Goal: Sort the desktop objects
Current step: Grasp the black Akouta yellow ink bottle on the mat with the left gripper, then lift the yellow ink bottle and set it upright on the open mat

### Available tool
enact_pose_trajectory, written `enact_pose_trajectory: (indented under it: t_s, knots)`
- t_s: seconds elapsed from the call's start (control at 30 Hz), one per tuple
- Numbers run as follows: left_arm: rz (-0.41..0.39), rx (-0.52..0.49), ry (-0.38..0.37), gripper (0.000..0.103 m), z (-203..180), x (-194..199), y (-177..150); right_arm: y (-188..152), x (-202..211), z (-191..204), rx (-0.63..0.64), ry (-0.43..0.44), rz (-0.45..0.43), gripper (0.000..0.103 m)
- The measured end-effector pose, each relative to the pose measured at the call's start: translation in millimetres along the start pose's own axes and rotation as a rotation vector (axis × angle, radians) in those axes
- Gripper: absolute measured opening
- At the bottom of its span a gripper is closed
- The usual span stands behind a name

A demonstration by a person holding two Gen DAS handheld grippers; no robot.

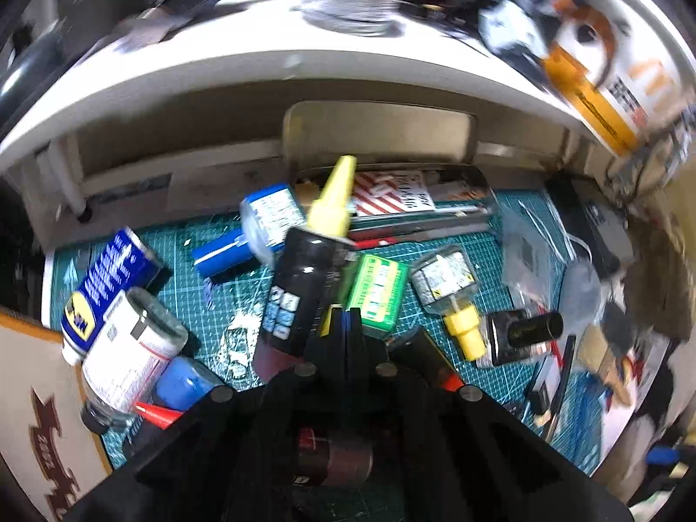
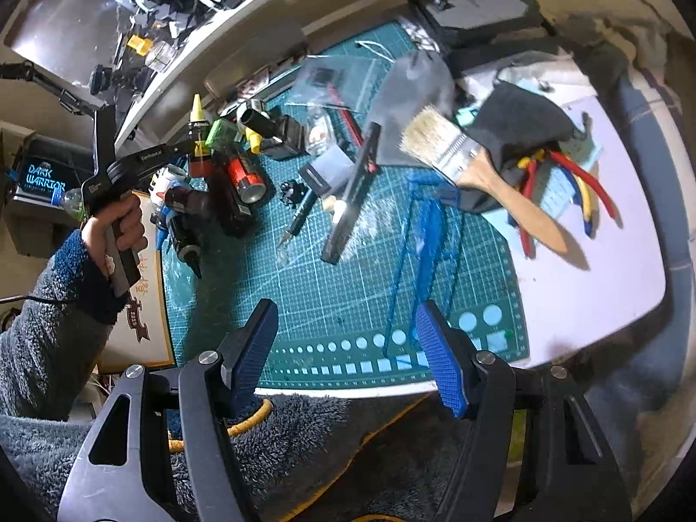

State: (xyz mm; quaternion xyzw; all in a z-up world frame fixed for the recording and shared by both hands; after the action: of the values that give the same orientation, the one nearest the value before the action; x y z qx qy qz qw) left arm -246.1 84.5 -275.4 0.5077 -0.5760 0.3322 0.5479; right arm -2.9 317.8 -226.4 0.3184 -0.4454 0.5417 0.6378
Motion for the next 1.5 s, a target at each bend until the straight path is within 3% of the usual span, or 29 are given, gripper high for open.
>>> enact_pose_trajectory:
  t_s: [0.1,0.17,0.23,0.33,0.4,0.47,0.6,0.7,0.73,0.83,0.93,1.03,1.23,1.3,1.33,1.43,1.5]
  knots:
    - [0.060,-0.029,0.047,0.009,-5,-15,-8,6,-1,3,0.016,0.001,0.012,0.063]
    - [0.070,-0.020,0.049,0.039,-4,-22,-13,7,-1,3,0.023,0.003,0.013,0.063]
    - [0.079,0.012,0.051,0.048,2,-28,-16,7,-1,1,0.022,0.005,0.016,0.063]
    - [0.094,0.069,0.029,0.047,12,-36,-20,3,-5,-8,0.005,0.008,0.031,0.063]
    - [0.075,0.098,-0.001,0.018,16,-35,-20,-1,-8,-15,-0.010,0.006,0.043,0.063]
    - [0.047,0.111,-0.002,0.000,20,-27,-19,-5,-9,-21,-0.025,0.009,0.048,0.063]
    - [0.032,0.038,0.008,0.000,16,-10,-18,-8,-7,-34,-0.052,0.020,0.044,0.063]
    - [0.052,-0.130,0.163,0.001,10,0,-19,-6,-7,-39,-0.064,0.023,0.048,0.063]
    - [0.051,-0.180,0.181,0.005,10,8,-22,-6,-7,-40,-0.064,0.027,0.045,0.063]
    - [0.027,-0.326,0.177,0.058,10,33,-31,-6,-7,-40,-0.068,0.043,0.029,0.063]
    - [-0.058,-0.512,0.279,0.070,-1,36,-30,-9,-13,-41,-0.076,0.071,0.027,0.063]
    - [0.031,-0.600,0.390,0.070,7,9,-32,-15,-27,-43,-0.090,0.080,0.058,0.063]
    - [0.076,-0.605,0.393,0.070,15,-19,-20,-15,-37,-43,-0.118,0.086,0.074,0.064]
    - [0.097,-0.581,0.391,0.045,20,-23,-19,-13,-38,-42,-0.126,0.082,0.077,0.064]
    - [0.092,-0.550,0.367,0.041,22,-21,-18,-11,-38,-42,-0.127,0.079,0.078,0.064]
    - [0.105,-0.418,0.179,0.040,26,-7,-20,-6,-33,-37,-0.120,0.081,0.064,0.064]
    - [0.093,-0.371,0.146,0.040,27,8,-23,-2,-29,-33,-0.105,0.084,0.052,0.064]
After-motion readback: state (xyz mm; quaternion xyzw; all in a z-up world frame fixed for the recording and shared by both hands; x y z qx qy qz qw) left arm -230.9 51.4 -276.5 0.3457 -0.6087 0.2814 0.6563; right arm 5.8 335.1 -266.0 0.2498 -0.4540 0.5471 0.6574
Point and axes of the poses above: each gripper's, at about its wrist camera, not at the fingertips, and x roughly against the way its jaws point, z to its left, y to its top, the point moved 8 cm from there along -x, roughly the way its jaws point, and after that the axes turned 13 degrees about z, right-handed, at the moved point
